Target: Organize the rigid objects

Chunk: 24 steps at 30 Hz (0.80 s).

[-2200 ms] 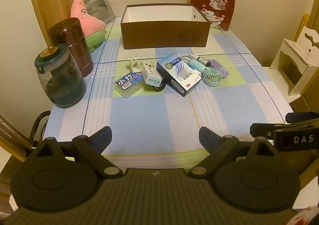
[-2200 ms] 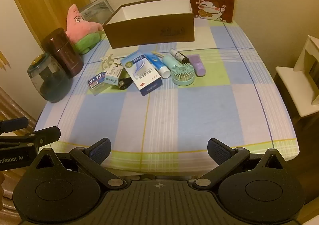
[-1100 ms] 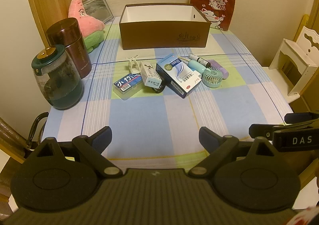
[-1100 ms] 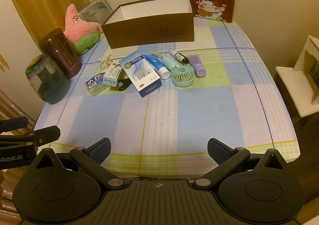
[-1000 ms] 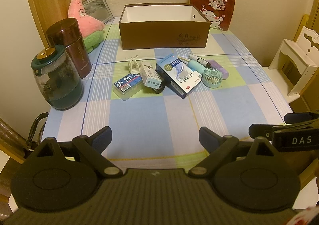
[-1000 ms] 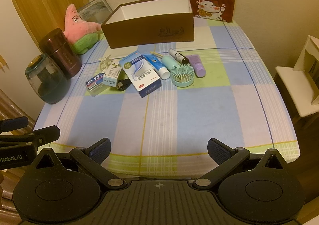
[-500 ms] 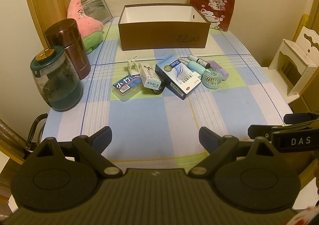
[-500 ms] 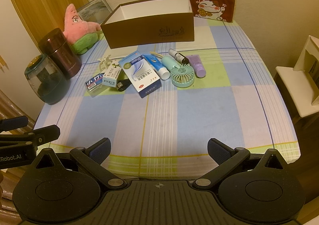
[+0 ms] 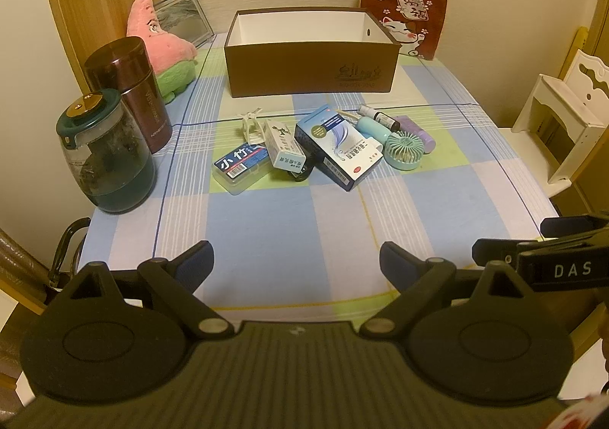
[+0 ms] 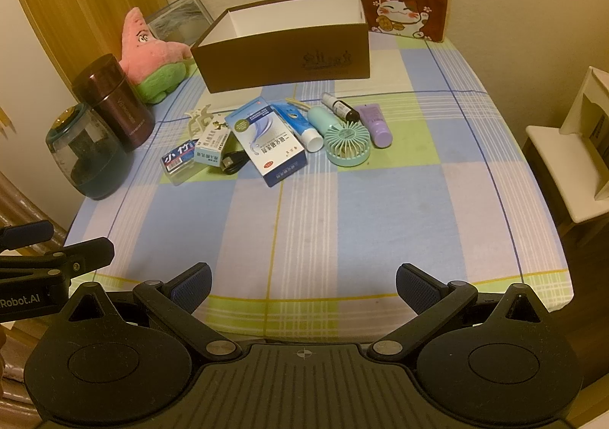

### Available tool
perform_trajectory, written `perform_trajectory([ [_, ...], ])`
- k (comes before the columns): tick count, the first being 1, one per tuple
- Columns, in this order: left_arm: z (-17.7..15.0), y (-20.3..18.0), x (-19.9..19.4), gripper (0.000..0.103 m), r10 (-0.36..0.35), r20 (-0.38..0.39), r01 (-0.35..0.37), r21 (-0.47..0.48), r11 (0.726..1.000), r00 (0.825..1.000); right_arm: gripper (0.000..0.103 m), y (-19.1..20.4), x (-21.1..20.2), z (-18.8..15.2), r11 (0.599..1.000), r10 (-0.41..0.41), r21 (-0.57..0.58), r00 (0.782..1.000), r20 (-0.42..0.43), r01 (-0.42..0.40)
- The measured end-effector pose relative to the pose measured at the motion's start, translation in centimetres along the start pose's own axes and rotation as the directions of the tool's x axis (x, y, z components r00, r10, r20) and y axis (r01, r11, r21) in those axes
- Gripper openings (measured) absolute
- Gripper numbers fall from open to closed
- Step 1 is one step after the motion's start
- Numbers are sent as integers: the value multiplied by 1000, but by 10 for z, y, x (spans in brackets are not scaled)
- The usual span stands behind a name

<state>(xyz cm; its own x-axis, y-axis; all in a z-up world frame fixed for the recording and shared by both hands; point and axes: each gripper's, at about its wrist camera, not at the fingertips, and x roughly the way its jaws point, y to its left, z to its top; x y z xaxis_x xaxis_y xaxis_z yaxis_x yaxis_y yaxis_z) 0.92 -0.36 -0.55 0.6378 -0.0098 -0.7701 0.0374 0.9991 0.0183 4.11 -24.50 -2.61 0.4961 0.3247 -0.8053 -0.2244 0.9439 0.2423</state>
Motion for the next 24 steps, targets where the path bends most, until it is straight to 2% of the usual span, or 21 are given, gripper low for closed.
perform_trajectory([
  [24, 3, 1, 1, 93, 1, 0, -1, 0, 1000, 1000, 103, -2, 5, 2, 1000, 0, 2, 1000, -2, 0],
])
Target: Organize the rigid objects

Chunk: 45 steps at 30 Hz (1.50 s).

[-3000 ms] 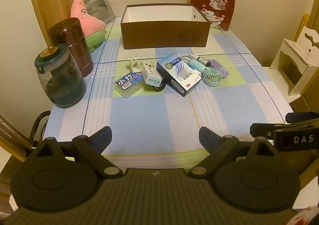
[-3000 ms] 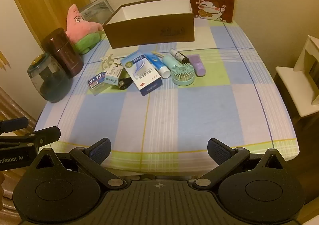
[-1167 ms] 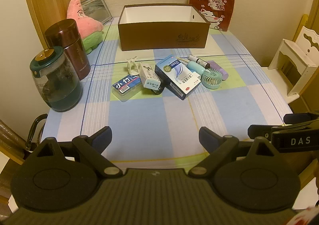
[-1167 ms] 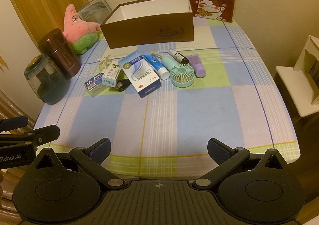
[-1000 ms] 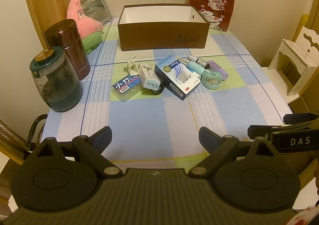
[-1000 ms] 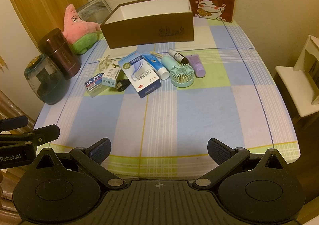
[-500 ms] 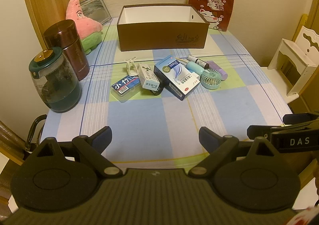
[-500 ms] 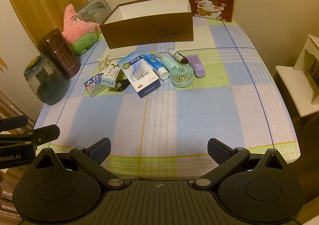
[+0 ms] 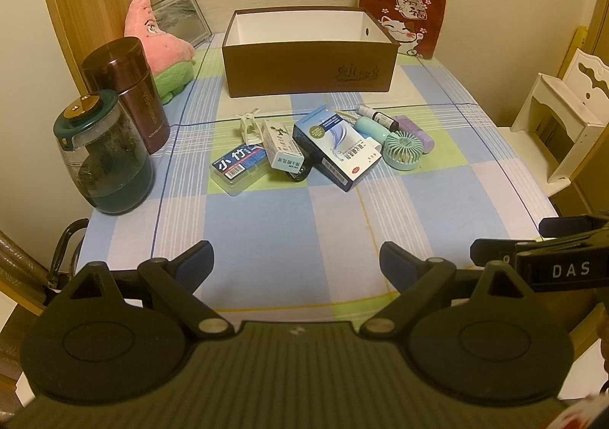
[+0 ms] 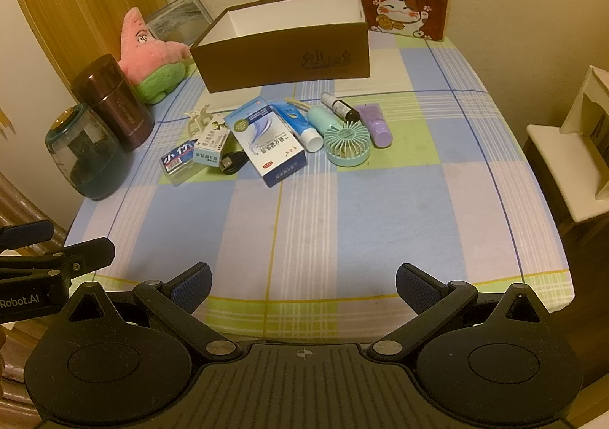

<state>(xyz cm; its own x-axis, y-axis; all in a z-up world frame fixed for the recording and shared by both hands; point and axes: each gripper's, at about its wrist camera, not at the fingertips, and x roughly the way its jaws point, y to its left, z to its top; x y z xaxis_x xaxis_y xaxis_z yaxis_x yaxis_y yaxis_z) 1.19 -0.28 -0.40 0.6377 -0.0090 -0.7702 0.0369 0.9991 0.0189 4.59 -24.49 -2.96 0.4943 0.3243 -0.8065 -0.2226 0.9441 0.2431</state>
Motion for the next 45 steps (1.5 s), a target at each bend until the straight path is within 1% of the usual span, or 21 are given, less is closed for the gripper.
perform_trajectory([
  [8, -1, 0, -1, 93, 0, -1, 0, 0, 1000, 1000, 103, 0, 1, 0, 1000, 1, 1, 1000, -3, -1],
  [16, 4, -10, 13, 93, -5, -17, 5, 3, 1000, 1000, 103, -7, 9, -1, 1000, 19, 12, 1000, 2, -19],
  [24, 6, -3, 27, 93, -20, -28, 20, 0, 1000, 999, 103, -13, 19, -1, 998, 63, 14, 997, 37, -63],
  [30, 16, 0, 46, 93, -17, -33, 17, 9, 1000, 999, 103, -17, 35, 14, 995, 99, 3, 994, 51, -100],
  [33, 21, 1, 55, 93, -23, -33, 24, 15, 1000, 999, 103, -17, 42, 21, 995, 101, -4, 993, 63, -101],
  [35, 26, 2, 61, 89, -29, -34, 30, 20, 999, 999, 103, -17, 47, 27, 995, 101, -8, 993, 66, -100],
  [36, 28, 2, 64, 89, -30, -34, 31, 22, 999, 999, 103, -17, 50, 30, 995, 102, -10, 992, 68, -102],
  [41, 39, 7, 80, 89, -24, -25, 25, 44, 999, 999, 103, -17, 68, 44, 993, 115, -48, 992, 60, -112],
  [45, 48, 12, 94, 86, -32, -21, 34, 56, 998, 999, 103, -14, 85, 55, 990, 127, -72, 991, 44, -123],
])
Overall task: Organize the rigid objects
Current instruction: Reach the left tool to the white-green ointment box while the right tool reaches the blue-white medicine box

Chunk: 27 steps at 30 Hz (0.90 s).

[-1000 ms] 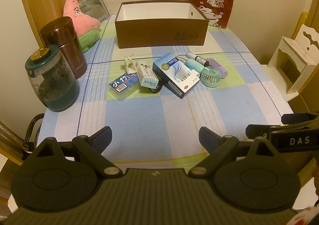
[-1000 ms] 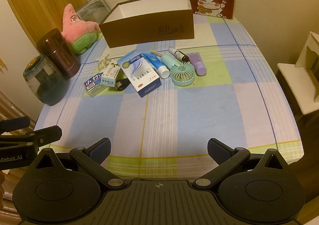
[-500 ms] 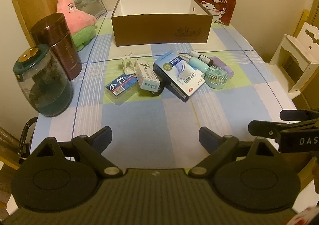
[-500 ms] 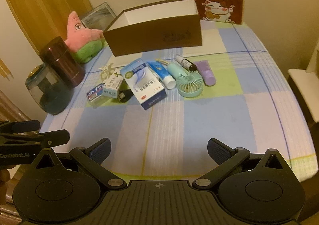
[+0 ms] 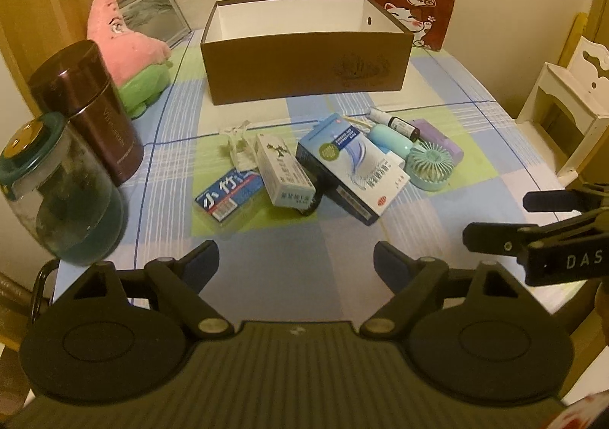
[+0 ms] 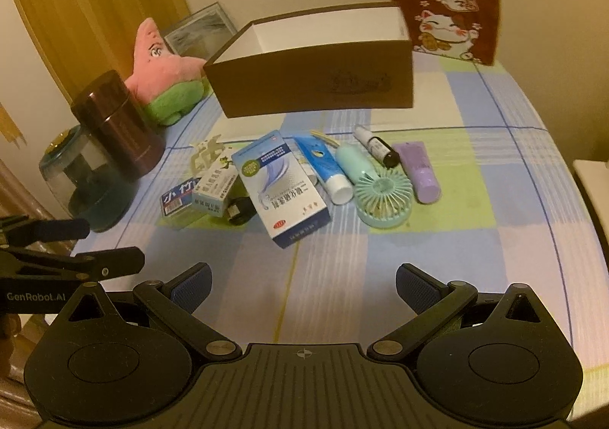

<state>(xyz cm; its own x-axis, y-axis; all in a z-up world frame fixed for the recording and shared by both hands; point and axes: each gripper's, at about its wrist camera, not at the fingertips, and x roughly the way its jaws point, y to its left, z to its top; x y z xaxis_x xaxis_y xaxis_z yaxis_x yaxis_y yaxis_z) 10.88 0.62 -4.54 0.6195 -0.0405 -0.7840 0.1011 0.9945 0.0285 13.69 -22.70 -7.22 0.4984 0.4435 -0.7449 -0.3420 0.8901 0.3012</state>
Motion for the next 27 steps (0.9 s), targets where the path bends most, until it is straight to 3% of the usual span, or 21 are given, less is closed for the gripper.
perform_trajectory([
  [5, 11, 3, 21, 84, 5, -7, -5, 24, 1000, 1000, 91, 2, 23, 13, 999, 8, -37, 1000, -10, -9],
  [14, 25, 2, 63, 78, 19, -32, -16, 68, 998, 999, 80, 1, 61, 29, 994, 34, -106, 999, -18, -35],
  [22, 30, 5, 84, 72, 24, -41, -21, 87, 996, 999, 79, 6, 86, 38, 986, 53, -157, 998, -24, -56],
  [27, 29, 2, 96, 69, 53, -25, -48, 154, 987, 998, 79, 8, 101, 41, 978, 36, -202, 999, -25, -40],
])
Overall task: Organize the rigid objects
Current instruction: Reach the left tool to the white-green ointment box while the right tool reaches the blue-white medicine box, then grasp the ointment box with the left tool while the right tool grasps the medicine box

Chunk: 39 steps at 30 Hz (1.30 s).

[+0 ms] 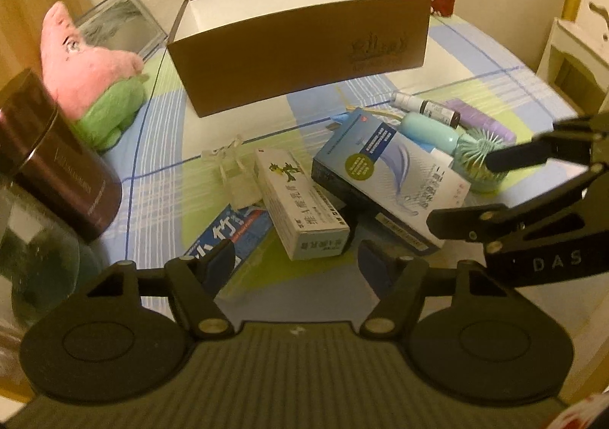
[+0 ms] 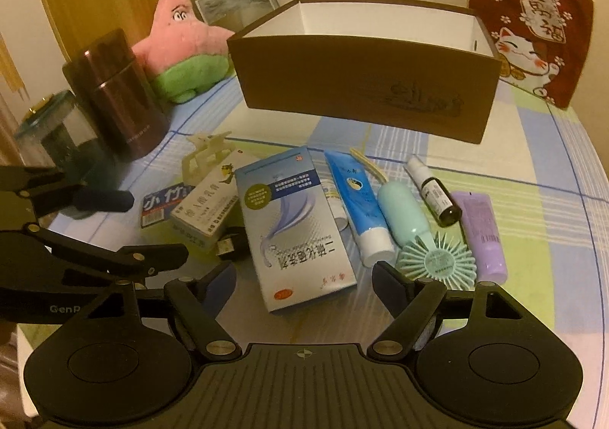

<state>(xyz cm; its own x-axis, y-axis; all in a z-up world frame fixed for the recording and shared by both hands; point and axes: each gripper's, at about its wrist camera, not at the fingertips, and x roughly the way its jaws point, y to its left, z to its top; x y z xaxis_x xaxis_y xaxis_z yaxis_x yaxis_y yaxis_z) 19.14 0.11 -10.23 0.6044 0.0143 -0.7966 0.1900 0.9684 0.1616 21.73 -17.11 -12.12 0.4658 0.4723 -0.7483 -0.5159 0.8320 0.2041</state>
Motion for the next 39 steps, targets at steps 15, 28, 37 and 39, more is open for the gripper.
perform_trajectory([
  [15, -3, -16, 31, 50, 15, 47, -24, 184, 983, 999, 79, -3, 30, -3, 991, 38, -126, 998, -47, -44],
  [28, -23, -12, 7, 37, -15, 56, 11, 80, 997, 998, 65, 5, 20, -18, 996, 25, -84, 996, -86, -32],
  [37, -74, -8, -18, 36, -61, -67, 61, -4, 998, 996, 65, -2, -12, -49, 999, 34, -18, 982, -187, -38],
  [39, -83, -5, -21, 37, -82, -97, 80, -26, 996, 992, 65, -3, -15, -51, 999, 46, -1, 979, -200, -47],
])
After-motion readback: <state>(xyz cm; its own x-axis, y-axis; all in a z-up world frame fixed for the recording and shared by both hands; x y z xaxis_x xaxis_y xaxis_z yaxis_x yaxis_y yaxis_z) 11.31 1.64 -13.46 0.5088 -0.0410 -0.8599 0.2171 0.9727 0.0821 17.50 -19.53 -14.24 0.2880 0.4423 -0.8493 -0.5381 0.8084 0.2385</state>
